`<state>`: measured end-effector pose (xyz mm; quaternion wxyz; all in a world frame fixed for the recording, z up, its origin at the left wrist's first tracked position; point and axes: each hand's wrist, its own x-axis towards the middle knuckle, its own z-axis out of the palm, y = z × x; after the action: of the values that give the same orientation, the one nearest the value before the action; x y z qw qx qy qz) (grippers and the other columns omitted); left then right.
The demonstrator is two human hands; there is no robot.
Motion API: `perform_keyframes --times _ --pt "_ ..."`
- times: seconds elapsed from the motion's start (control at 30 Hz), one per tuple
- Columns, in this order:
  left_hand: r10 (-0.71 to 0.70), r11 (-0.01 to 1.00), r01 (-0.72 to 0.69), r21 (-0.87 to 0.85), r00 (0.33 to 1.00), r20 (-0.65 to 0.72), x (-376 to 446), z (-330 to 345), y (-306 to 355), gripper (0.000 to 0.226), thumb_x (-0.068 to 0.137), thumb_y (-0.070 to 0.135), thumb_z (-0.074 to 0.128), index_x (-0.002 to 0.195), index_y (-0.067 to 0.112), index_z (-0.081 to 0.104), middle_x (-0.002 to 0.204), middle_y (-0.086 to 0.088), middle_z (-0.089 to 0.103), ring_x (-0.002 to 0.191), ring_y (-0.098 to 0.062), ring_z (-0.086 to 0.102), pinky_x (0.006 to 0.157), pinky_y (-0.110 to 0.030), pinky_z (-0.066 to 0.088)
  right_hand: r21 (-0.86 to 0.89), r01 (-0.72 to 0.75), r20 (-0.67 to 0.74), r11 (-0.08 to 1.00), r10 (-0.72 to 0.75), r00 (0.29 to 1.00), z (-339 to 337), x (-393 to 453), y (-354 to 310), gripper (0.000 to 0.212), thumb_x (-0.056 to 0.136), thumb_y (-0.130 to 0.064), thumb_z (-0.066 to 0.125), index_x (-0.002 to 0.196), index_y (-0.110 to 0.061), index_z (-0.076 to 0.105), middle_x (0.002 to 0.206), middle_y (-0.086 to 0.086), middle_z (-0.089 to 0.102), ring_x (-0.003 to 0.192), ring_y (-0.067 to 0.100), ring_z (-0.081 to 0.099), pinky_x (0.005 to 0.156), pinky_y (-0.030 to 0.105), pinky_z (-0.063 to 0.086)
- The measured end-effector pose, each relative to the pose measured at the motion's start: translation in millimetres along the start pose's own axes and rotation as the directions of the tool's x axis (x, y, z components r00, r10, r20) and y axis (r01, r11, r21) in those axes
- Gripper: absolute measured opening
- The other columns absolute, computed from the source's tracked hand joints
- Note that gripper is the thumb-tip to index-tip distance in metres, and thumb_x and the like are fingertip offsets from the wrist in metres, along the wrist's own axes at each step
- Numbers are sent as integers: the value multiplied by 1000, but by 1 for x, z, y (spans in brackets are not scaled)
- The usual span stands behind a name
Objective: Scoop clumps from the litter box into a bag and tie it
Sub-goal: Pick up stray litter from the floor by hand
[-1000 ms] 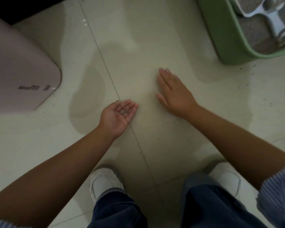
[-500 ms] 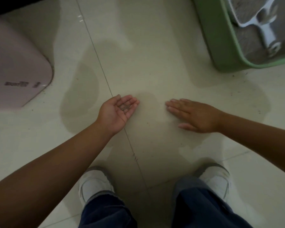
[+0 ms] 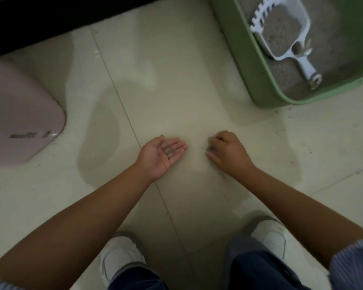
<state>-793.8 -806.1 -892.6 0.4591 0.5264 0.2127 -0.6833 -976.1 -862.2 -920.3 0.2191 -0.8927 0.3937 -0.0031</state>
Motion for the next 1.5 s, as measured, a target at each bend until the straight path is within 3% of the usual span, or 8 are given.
perform_keyframes --times 0.17,0.37,0.63,0.77,0.87,1.0,1.13,1.5 --pt "-2 1000 2 -24 1000 2 1 3 13 43 102 21 28 83 -9 53 100 -24 58 119 -39 49 97 -40 36 -16 38 -8 999 -38 999 3 5 -8 37 74 -20 43 61 -1 72 61 12 65 51 28 62 53 23 45" --pt "-35 999 35 4 995 90 2 5 18 45 102 21 28 86 -11 54 65 -23 68 108 -37 50 104 -40 34 -64 164 148 984 -153 977 -11 5 2 28 71 -12 48 57 -1 69 63 14 66 48 29 62 43 21 51" --pt "-37 998 32 45 993 109 3 5 15 44 102 21 26 87 -11 53 104 -24 59 116 -38 48 95 -38 42 -123 139 213 983 -111 971 -11 -3 4 33 95 -18 35 112 -3 60 116 17 57 106 29 54 89 26 43" --pt "-24 1000 23 7 995 92 1 6 17 45 102 21 26 87 -11 53 118 -29 54 132 -39 36 101 -41 32 16 -65 301 998 57 952 -16 5 0 33 90 -20 44 92 4 67 95 22 63 88 35 62 76 28 52" --pt "-18 1000 19 -9 996 91 2 2 18 46 102 22 26 87 -12 53 82 -27 67 129 -38 39 99 -42 33 40 0 410 999 -16 912 -22 8 -4 25 72 -15 51 60 -3 70 64 12 64 54 27 64 44 16 49" --pt "27 1000 -26 -14 996 86 1 -5 21 52 102 23 27 83 -14 57 65 -25 68 101 -39 56 98 -40 40 -63 140 295 988 -116 948 -15 12 3 42 69 -22 32 59 -1 68 62 12 63 52 23 62 43 16 47" --pt "61 997 -55 -52 991 117 5 -12 25 71 102 24 27 58 -13 69 68 -26 69 59 -34 70 56 -35 58 -22 38 235 999 -32 971 -21 9 -8 34 76 -12 38 64 -1 67 65 11 63 57 23 63 46 16 45" --pt "108 991 -97 -94 988 112 2 -17 27 56 101 25 28 79 -14 61 67 -25 69 56 -32 70 51 -35 56 -185 9 32 983 -3 999 -1 -3 -11 29 61 -3 34 56 -4 63 57 10 62 48 23 59 46 19 44"
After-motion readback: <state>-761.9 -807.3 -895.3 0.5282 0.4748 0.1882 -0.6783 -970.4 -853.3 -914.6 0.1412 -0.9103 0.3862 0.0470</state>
